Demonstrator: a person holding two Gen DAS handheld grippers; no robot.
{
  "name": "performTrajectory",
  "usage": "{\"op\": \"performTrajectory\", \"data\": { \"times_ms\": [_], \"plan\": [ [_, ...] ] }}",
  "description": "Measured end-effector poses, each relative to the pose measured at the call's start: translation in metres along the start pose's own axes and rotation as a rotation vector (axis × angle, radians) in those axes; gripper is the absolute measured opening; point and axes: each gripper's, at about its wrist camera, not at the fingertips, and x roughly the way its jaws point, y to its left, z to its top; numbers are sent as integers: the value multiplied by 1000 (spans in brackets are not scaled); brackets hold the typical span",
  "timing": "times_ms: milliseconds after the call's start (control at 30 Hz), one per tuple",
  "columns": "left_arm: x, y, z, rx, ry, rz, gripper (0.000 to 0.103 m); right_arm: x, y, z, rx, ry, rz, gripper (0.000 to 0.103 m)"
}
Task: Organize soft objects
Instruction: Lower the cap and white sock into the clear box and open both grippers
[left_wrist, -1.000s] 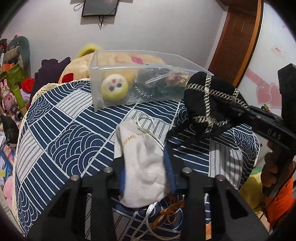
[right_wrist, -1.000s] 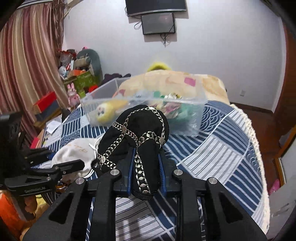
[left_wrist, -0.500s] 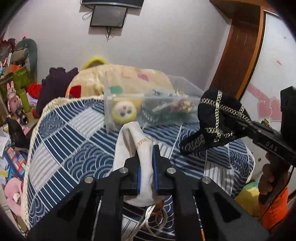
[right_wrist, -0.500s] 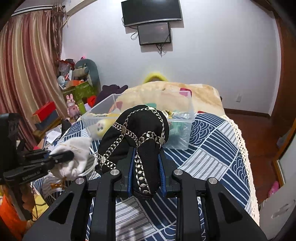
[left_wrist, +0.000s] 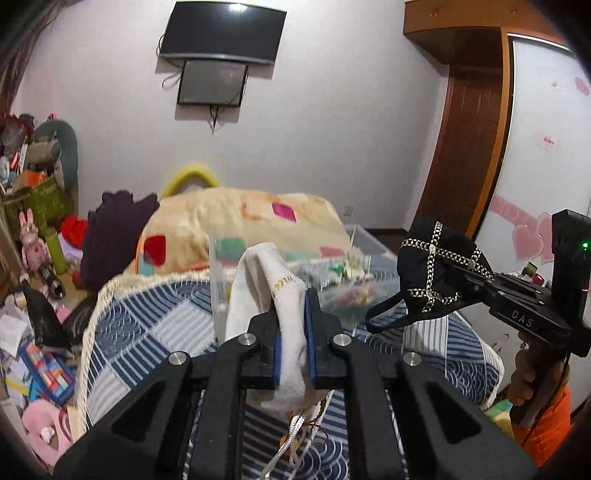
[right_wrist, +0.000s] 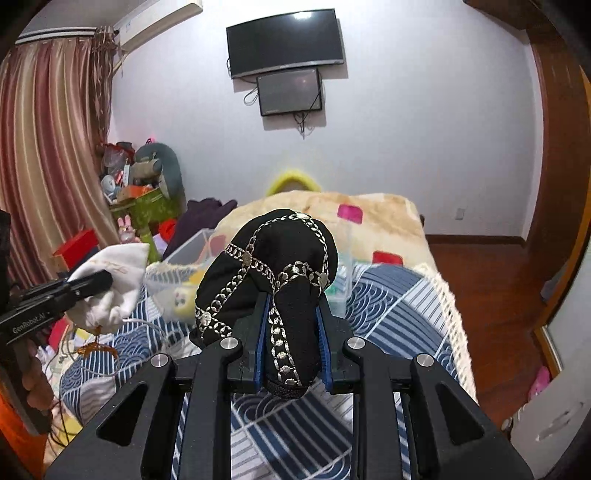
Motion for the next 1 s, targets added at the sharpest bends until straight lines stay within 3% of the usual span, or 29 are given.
{"op": "performTrajectory", "data": {
  "times_ms": [300,500,833,1000],
  "plan": [
    [14,3,34,-6,-45,9,10,9,-2,22,-11,-57,-45,20],
    [35,5,47,3,-50,62,10,21,-4,32,4,-63,-51,20],
    [82,26,51,-64,14,70,10,47,1,33,-11,-8,-38,21],
    [109,20,44,-41,86,45,10,64,3,27,-23,54,-32,21]
  ]
}}
